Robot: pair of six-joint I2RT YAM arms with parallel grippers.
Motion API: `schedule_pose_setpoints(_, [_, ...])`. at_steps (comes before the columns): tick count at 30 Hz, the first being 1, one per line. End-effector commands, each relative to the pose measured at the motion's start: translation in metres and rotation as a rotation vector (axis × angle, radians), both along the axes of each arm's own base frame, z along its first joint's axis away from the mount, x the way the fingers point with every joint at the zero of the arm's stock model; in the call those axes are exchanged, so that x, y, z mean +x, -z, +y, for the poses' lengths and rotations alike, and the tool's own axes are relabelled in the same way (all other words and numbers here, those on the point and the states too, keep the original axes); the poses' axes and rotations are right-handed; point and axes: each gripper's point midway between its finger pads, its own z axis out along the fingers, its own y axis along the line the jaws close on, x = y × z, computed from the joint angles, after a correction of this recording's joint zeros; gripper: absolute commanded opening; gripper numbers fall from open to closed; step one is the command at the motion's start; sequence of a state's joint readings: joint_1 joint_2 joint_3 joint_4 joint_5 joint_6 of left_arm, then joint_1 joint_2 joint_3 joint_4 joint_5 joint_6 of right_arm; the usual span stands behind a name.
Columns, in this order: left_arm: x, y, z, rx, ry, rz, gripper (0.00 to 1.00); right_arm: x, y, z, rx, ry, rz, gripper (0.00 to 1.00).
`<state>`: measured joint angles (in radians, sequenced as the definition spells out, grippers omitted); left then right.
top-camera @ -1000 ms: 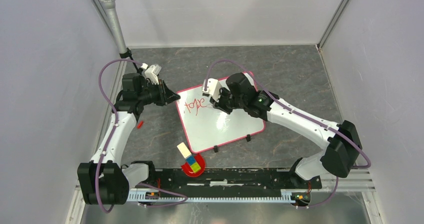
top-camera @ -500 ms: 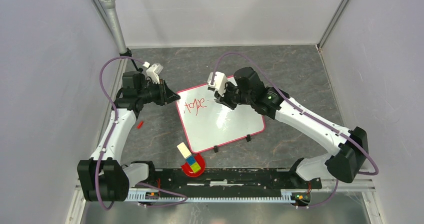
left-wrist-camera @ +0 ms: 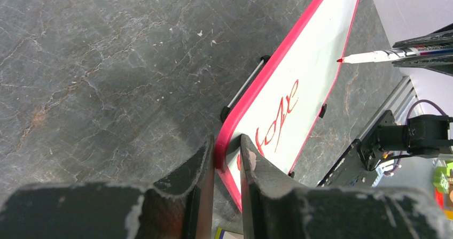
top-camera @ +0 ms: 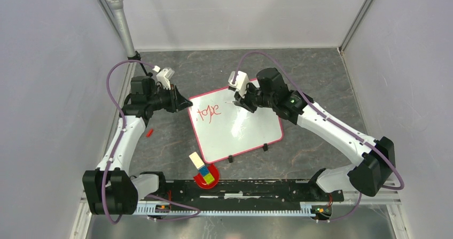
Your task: Write a sentence on the whiteboard
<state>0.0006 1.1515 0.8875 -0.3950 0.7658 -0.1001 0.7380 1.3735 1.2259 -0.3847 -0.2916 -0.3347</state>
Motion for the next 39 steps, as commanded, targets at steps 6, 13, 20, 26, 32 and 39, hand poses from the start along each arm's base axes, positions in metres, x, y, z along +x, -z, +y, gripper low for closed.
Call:
schedule_pose_setpoints(6, [-0.006,0.005,0.0,0.027,0.034,0.012,0.04,0.012,-0.019,0.004,0.039,0.029,-0.065,0.0])
schedule_pose_setpoints(13, [-0.005,0.005,0.0,0.027,0.032,0.01,0.03,0.018,-0.009,-0.002,-0.003,0.065,-0.068,0.0])
schedule_pose_setpoints(20, [-0.005,0.006,0.001,0.028,0.029,0.01,0.03,0.027,-0.002,-0.007,-0.039,0.106,-0.08,0.0])
schedule_pose_setpoints(26, [-0.005,0.006,0.001,0.03,0.028,0.005,0.03,0.033,-0.002,-0.004,-0.041,0.119,-0.083,0.0])
schedule_pose_setpoints(32, [-0.005,0.006,0.001,0.03,0.028,0.004,0.03,0.035,-0.002,0.003,-0.032,0.103,-0.074,0.0])
schedule_pose_setpoints(39, [-0.006,0.006,0.001,0.032,0.029,0.001,0.03,0.031,0.004,0.007,-0.035,0.076,-0.048,0.0])
